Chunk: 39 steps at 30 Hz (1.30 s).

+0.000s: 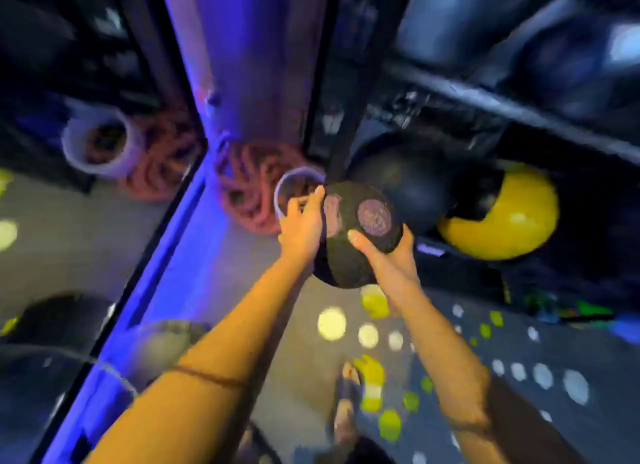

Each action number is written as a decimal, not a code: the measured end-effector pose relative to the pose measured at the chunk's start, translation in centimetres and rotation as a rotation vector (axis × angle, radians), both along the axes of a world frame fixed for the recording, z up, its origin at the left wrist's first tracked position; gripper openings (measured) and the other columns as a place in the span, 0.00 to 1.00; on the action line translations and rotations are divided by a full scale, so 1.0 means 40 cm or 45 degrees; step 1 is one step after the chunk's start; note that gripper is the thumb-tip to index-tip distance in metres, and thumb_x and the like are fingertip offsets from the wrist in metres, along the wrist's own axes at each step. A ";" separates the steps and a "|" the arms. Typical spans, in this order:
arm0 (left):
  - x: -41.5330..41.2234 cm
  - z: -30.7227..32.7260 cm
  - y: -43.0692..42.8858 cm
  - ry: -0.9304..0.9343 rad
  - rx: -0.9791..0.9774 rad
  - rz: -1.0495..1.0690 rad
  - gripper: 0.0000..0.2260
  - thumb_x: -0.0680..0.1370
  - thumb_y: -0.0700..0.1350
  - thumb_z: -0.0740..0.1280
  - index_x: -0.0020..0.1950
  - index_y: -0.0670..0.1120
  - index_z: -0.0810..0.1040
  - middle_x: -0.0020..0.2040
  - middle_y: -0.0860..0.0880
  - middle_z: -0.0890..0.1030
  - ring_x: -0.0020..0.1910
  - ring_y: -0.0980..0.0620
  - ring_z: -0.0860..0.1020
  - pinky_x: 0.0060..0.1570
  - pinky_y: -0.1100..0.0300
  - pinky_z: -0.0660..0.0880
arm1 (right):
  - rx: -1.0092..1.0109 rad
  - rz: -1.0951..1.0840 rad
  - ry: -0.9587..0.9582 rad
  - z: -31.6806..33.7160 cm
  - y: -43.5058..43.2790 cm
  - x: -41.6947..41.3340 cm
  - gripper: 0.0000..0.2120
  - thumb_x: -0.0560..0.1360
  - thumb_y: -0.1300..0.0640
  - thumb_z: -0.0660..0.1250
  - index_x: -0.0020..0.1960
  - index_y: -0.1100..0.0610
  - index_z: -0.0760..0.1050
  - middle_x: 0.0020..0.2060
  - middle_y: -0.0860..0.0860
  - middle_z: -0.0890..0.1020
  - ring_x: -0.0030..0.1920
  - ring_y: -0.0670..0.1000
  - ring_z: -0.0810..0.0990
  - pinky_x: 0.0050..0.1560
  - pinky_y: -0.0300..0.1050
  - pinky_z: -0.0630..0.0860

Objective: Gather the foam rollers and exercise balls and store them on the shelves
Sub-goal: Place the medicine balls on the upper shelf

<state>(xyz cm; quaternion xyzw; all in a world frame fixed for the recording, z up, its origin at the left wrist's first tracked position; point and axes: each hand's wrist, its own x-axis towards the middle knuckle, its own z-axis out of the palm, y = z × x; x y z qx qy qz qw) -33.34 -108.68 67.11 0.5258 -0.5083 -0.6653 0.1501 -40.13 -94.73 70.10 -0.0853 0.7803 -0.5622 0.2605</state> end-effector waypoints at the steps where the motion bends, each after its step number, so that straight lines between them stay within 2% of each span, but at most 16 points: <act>1: -0.064 0.104 -0.009 0.079 -0.087 -0.029 0.34 0.62 0.78 0.61 0.59 0.58 0.79 0.65 0.46 0.79 0.66 0.45 0.76 0.70 0.44 0.69 | -0.075 -0.021 0.077 0.106 0.001 -0.057 0.44 0.64 0.51 0.82 0.73 0.52 0.63 0.63 0.45 0.77 0.60 0.44 0.78 0.60 0.37 0.74; 3: -0.169 0.277 0.004 0.268 -0.262 -0.111 0.41 0.62 0.79 0.61 0.67 0.58 0.77 0.68 0.47 0.78 0.68 0.46 0.75 0.72 0.46 0.67 | -0.214 -0.037 0.205 0.269 0.028 -0.156 0.42 0.64 0.50 0.83 0.71 0.48 0.64 0.58 0.40 0.78 0.54 0.37 0.79 0.54 0.27 0.74; 4: -0.211 0.351 0.021 0.360 -0.335 -0.139 0.42 0.63 0.79 0.60 0.71 0.58 0.74 0.70 0.47 0.76 0.70 0.47 0.73 0.73 0.46 0.66 | -0.260 -0.033 0.261 0.340 0.039 -0.203 0.43 0.61 0.46 0.84 0.70 0.47 0.65 0.58 0.39 0.79 0.55 0.35 0.79 0.56 0.29 0.75; 6: -0.285 0.466 0.069 0.468 -0.432 -0.161 0.42 0.65 0.78 0.59 0.75 0.60 0.68 0.73 0.47 0.73 0.72 0.46 0.71 0.74 0.45 0.64 | -0.346 -0.010 0.323 0.460 0.068 -0.289 0.46 0.55 0.40 0.83 0.69 0.44 0.68 0.60 0.41 0.81 0.58 0.40 0.81 0.65 0.42 0.76; 7: -0.321 0.512 0.099 0.488 -0.450 -0.162 0.42 0.65 0.78 0.59 0.75 0.60 0.66 0.73 0.47 0.73 0.72 0.44 0.71 0.74 0.43 0.64 | -0.399 0.001 0.325 0.508 0.094 -0.325 0.43 0.54 0.39 0.82 0.65 0.40 0.69 0.59 0.41 0.82 0.59 0.42 0.82 0.66 0.46 0.76; 9: -0.403 0.584 0.158 0.501 -0.478 -0.166 0.45 0.63 0.81 0.59 0.75 0.61 0.65 0.73 0.46 0.73 0.70 0.42 0.72 0.72 0.42 0.66 | -0.461 0.009 0.370 0.578 0.152 -0.398 0.36 0.57 0.41 0.84 0.59 0.40 0.70 0.55 0.38 0.81 0.54 0.40 0.82 0.64 0.46 0.76; 11: -0.489 0.627 0.208 0.498 -0.429 -0.218 0.44 0.60 0.82 0.60 0.73 0.64 0.66 0.71 0.47 0.75 0.68 0.42 0.74 0.70 0.42 0.69 | -0.482 -0.010 0.412 0.611 0.214 -0.479 0.34 0.60 0.43 0.83 0.60 0.43 0.70 0.54 0.37 0.80 0.51 0.37 0.81 0.63 0.44 0.76; 14: -0.617 0.660 0.284 0.524 -0.385 -0.346 0.44 0.57 0.82 0.66 0.69 0.65 0.70 0.66 0.51 0.79 0.63 0.47 0.78 0.65 0.44 0.75 | -0.498 -0.092 0.409 0.615 0.300 -0.615 0.41 0.58 0.38 0.82 0.66 0.48 0.72 0.57 0.45 0.84 0.55 0.43 0.84 0.61 0.47 0.80; 17: -0.749 0.677 0.356 0.604 -0.396 -0.425 0.34 0.62 0.75 0.69 0.63 0.59 0.77 0.58 0.53 0.84 0.57 0.51 0.82 0.63 0.47 0.77 | -0.522 -0.195 0.366 0.599 0.369 -0.744 0.44 0.57 0.37 0.83 0.67 0.50 0.71 0.57 0.47 0.84 0.55 0.47 0.84 0.63 0.52 0.79; 21: -0.933 0.663 0.405 0.510 -0.534 -0.453 0.37 0.62 0.77 0.66 0.64 0.59 0.78 0.59 0.54 0.84 0.61 0.52 0.80 0.67 0.48 0.73 | -0.415 -0.350 0.374 0.578 0.419 -0.892 0.55 0.61 0.39 0.82 0.79 0.53 0.58 0.65 0.47 0.75 0.64 0.48 0.76 0.70 0.47 0.72; 24: -1.055 0.667 0.404 0.449 -0.621 -0.509 0.38 0.65 0.80 0.61 0.65 0.57 0.77 0.62 0.50 0.83 0.65 0.48 0.78 0.69 0.48 0.71 | -0.288 -0.376 0.421 0.577 0.421 -1.015 0.62 0.54 0.30 0.81 0.79 0.51 0.59 0.67 0.47 0.75 0.67 0.48 0.75 0.71 0.49 0.71; 27: -1.161 0.660 0.390 0.234 -0.773 -0.654 0.31 0.78 0.70 0.56 0.70 0.51 0.74 0.68 0.42 0.78 0.69 0.40 0.75 0.68 0.49 0.71 | -0.102 -0.422 0.479 0.564 0.402 -1.142 0.65 0.45 0.24 0.79 0.77 0.45 0.62 0.70 0.51 0.74 0.68 0.52 0.75 0.69 0.54 0.73; 30: -1.267 0.609 0.349 -0.071 -0.972 -0.868 0.28 0.83 0.63 0.51 0.68 0.45 0.77 0.67 0.39 0.78 0.68 0.37 0.74 0.66 0.49 0.70 | 0.179 -0.385 0.551 0.543 0.379 -1.240 0.66 0.48 0.26 0.79 0.79 0.46 0.56 0.73 0.56 0.69 0.72 0.60 0.68 0.72 0.58 0.69; 32: -1.332 0.592 0.323 -0.209 -1.147 -0.948 0.28 0.84 0.61 0.48 0.63 0.44 0.79 0.63 0.39 0.80 0.65 0.38 0.76 0.63 0.50 0.71 | 0.313 -0.396 0.531 0.537 0.356 -1.299 0.66 0.49 0.24 0.76 0.80 0.45 0.54 0.74 0.57 0.65 0.74 0.63 0.63 0.73 0.61 0.65; 35: -1.415 0.591 0.286 -0.316 -1.393 -1.032 0.31 0.84 0.62 0.44 0.60 0.45 0.80 0.59 0.41 0.82 0.60 0.41 0.79 0.57 0.53 0.74 | 0.355 -0.505 0.511 0.545 0.313 -1.384 0.62 0.48 0.20 0.70 0.77 0.43 0.59 0.72 0.56 0.66 0.73 0.63 0.65 0.72 0.62 0.66; 39: -1.478 0.561 0.249 -0.200 -1.536 -1.011 0.27 0.85 0.60 0.46 0.64 0.48 0.80 0.62 0.46 0.82 0.63 0.44 0.79 0.60 0.55 0.74 | 0.404 -0.568 0.614 0.536 0.284 -1.454 0.53 0.55 0.19 0.65 0.74 0.43 0.65 0.69 0.53 0.70 0.71 0.61 0.69 0.71 0.60 0.68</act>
